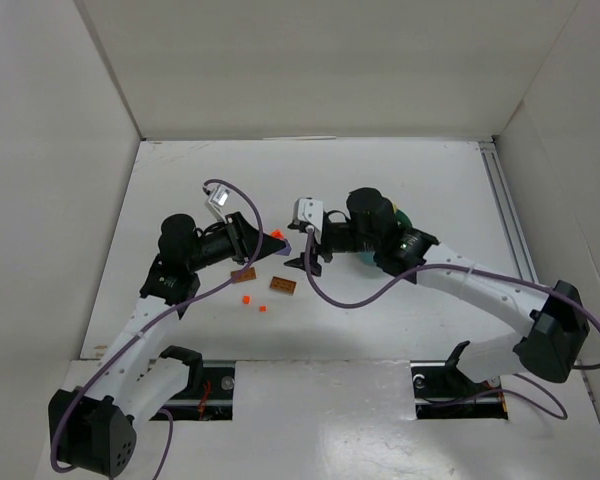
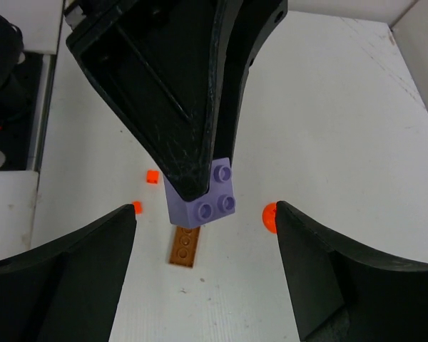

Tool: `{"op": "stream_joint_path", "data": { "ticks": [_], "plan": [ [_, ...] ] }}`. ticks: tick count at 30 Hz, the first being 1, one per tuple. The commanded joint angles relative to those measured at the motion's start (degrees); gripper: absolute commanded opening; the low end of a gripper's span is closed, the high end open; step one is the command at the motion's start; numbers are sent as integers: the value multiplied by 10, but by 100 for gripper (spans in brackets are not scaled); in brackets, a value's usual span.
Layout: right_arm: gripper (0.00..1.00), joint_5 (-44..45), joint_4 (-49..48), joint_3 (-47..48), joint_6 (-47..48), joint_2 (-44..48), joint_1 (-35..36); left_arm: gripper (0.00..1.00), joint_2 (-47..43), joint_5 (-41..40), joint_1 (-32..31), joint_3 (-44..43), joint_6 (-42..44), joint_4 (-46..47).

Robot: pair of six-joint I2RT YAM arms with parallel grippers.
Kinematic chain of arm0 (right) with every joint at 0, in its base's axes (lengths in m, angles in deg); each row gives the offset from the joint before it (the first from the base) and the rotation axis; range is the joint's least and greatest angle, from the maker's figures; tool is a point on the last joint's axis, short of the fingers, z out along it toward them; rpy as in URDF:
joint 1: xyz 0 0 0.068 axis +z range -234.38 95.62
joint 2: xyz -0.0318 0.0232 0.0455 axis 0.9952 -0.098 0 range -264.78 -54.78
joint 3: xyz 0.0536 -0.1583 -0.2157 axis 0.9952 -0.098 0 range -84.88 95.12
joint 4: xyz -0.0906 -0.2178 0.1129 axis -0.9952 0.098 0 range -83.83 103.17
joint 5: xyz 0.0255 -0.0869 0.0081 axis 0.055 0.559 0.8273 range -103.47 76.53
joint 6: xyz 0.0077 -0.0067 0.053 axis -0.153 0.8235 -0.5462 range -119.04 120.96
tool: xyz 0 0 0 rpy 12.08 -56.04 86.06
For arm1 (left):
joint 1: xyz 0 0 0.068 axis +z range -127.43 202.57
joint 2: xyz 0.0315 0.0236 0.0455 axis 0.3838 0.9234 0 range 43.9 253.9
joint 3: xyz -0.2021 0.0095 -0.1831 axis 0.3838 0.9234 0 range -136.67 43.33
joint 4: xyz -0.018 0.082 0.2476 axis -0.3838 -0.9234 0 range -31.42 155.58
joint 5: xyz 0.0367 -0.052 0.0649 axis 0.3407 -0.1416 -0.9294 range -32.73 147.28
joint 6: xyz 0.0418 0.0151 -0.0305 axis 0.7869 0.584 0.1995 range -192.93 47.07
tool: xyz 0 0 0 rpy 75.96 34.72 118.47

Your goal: Sort the legos into containers by color

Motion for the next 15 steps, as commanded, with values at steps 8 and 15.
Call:
{"op": "stream_joint_path", "data": {
  "ticks": [8, 15],
  "plan": [
    [84, -57, -8, 51, -55, -23, 3, 23, -21, 12, -4, -16, 18, 43],
    [79, -57, -3, 69, -62, -44, 3, 23, -47, 7, -4, -11, 25, 49]
  ]
}}
